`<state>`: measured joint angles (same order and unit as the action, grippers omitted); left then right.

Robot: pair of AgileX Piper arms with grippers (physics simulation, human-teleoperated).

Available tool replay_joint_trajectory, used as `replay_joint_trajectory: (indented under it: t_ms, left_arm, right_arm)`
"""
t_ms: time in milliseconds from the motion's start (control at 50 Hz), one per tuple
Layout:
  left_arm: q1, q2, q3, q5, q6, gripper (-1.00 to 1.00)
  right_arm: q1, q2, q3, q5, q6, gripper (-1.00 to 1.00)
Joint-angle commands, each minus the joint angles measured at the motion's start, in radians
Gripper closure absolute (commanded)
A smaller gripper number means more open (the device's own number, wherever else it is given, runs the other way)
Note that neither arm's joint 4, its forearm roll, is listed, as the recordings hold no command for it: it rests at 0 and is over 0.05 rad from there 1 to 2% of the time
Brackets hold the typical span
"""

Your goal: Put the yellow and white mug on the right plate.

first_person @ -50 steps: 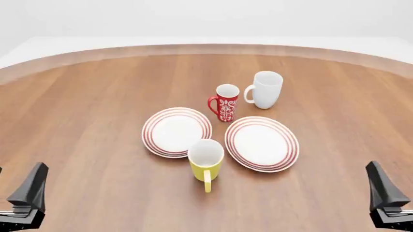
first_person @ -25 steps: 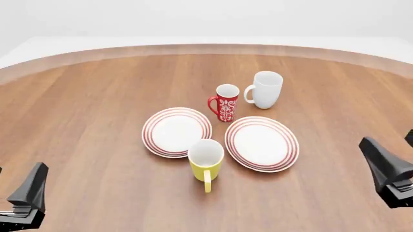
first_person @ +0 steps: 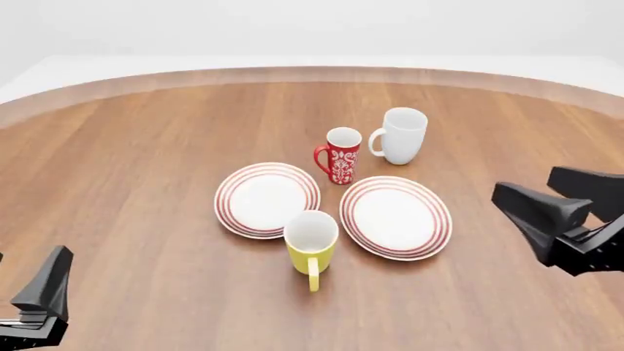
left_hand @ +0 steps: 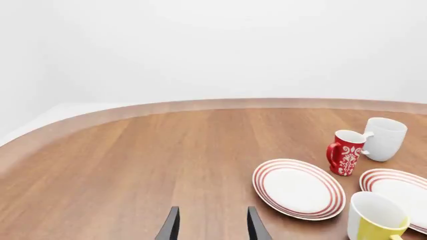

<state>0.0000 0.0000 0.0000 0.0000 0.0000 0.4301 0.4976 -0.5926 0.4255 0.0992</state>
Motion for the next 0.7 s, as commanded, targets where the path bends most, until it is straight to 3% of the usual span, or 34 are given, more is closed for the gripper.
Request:
replay_joint_trajectory:
  t_ms: [20, 100, 260, 580, 700]
  left_arm:
    - [0.000, 0.000, 0.000, 0.000, 0.000, -1.00]
    - [0.000, 0.000, 0.000, 0.000, 0.000, -1.00]
    - [0.000, 0.000, 0.000, 0.000, 0.000, -1.00]
    - [0.000, 0.000, 0.000, 0.000, 0.000, -1.00]
    - [0.000, 0.000, 0.000, 0.000, 0.000, -1.00]
  right_arm:
    - [0.113, 0.094, -0.102, 0.072, 0.049, -1.00]
    - [0.121, 0.120, -0.115, 0.072, 0.063, -1.00]
    - [0.150, 0.138, -0.123, 0.050, 0.023, -1.00]
    - [0.150, 0.138, -0.123, 0.050, 0.023, -1.00]
    - [0.182, 0.191, -0.098, 0.010, 0.071, -1.00]
